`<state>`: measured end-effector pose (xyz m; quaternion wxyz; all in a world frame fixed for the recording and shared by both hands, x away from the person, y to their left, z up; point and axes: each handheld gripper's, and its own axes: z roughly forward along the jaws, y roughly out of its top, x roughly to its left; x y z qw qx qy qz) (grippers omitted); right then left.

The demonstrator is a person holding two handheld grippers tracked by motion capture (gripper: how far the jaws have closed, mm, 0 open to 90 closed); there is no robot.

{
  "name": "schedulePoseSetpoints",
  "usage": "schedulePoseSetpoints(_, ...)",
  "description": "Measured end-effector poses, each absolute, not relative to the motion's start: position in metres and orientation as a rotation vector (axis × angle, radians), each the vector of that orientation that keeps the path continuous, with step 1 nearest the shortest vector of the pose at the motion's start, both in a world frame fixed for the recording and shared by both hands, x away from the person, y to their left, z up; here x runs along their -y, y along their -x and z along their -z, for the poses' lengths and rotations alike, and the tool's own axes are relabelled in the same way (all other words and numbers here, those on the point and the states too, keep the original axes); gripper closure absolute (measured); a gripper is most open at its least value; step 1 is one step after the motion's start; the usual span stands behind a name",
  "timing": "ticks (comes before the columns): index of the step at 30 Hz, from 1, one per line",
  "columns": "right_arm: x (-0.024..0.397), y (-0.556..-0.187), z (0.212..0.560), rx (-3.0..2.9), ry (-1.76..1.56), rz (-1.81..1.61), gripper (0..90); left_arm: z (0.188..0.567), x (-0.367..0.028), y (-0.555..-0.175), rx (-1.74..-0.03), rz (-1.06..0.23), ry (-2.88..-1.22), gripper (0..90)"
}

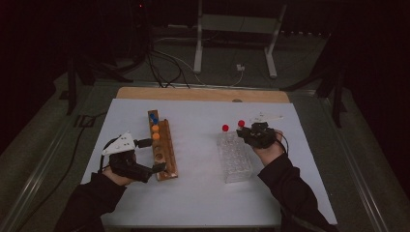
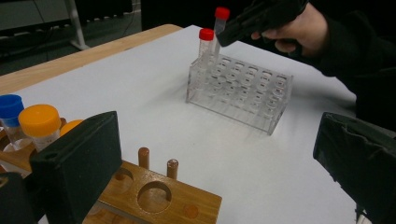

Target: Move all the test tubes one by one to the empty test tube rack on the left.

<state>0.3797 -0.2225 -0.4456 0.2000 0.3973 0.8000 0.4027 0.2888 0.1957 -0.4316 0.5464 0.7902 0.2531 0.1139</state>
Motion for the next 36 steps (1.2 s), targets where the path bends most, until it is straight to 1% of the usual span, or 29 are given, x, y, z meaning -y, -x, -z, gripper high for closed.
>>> schedulePoseSetpoints(12,0.231,-0.367,0.415,-2.186,-1.066,-1.156,75.6,0.430,-0.196,-0.289,-0.600,-0.268,-1.868,1.9)
schedulePoseSetpoints(20,0.236,-0.347,0.393,-2.167,-1.020,-1.217,75.7,0.428,-0.194,-0.288,-0.594,-0.267,-1.867,1.9)
schedulePoseSetpoints(27,0.222,-0.328,0.389,-2.224,-0.939,-1.261,75.6,0.425,-0.191,-0.289,-0.578,-0.259,-1.871,1.9)
schedulePoseSetpoints(36,0.187,-0.308,0.401,-2.351,-0.822,-1.294,75.6,0.423,-0.182,-0.290,-0.551,-0.241,-1.886,2.0)
